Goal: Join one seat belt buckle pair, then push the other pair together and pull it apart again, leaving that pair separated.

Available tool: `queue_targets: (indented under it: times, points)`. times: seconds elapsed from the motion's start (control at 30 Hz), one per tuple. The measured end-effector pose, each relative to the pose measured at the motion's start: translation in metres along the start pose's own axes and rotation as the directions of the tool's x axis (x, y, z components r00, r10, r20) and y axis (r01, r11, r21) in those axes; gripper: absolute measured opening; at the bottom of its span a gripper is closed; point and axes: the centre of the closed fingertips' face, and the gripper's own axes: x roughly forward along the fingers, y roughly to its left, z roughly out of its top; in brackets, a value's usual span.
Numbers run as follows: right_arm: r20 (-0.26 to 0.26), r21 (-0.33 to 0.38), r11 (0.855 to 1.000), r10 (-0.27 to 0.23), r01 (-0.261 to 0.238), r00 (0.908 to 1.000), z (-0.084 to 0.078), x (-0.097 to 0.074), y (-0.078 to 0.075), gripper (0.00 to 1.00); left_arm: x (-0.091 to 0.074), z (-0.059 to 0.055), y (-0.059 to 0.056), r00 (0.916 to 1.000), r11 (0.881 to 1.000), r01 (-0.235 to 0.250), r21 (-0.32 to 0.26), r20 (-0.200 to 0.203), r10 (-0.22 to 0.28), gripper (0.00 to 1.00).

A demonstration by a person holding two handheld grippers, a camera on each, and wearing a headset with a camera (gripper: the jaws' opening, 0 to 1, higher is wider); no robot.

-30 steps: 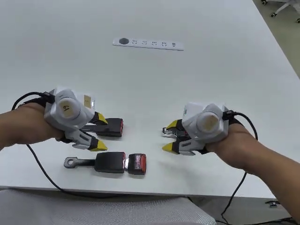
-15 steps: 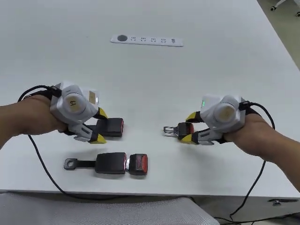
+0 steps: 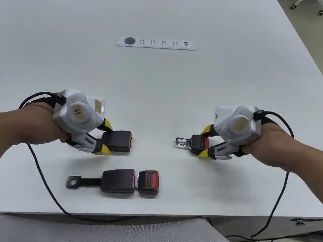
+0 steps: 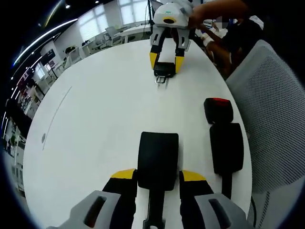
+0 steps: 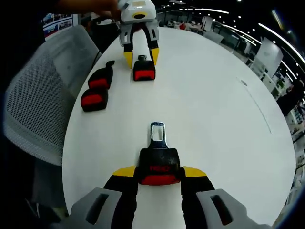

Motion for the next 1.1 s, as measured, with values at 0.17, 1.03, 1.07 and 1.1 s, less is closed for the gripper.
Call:
queue_targets:
  times: [0.17,1.03,1.07,1.1]
  points:
    - [0.009,-0.001,1.000,0.022,-0.022,0.9997,0.003,0.001,0.001,0.32,0.002,-0.002,0.002,1.0000,1.000,0.008,0.005,-0.006,-0.008,0.33]
    - [0.066,-0.025,0.998,0.051,-0.049,0.9965,0.068,0.035,0.022,0.32,0.006,-0.006,0.003,0.9987,0.999,0.019,0.037,-0.048,-0.017,0.32]
    - [0.059,-0.033,0.998,0.049,-0.047,0.9970,0.072,0.037,0.023,0.32,0.007,-0.006,0.003,0.9987,0.999,0.018,0.033,-0.048,-0.017,0.32]
    - [0.057,-0.035,0.998,0.051,-0.049,0.9971,0.075,0.039,0.025,0.32,0.007,-0.007,0.003,0.9987,0.999,0.018,0.033,-0.048,-0.017,0.32]
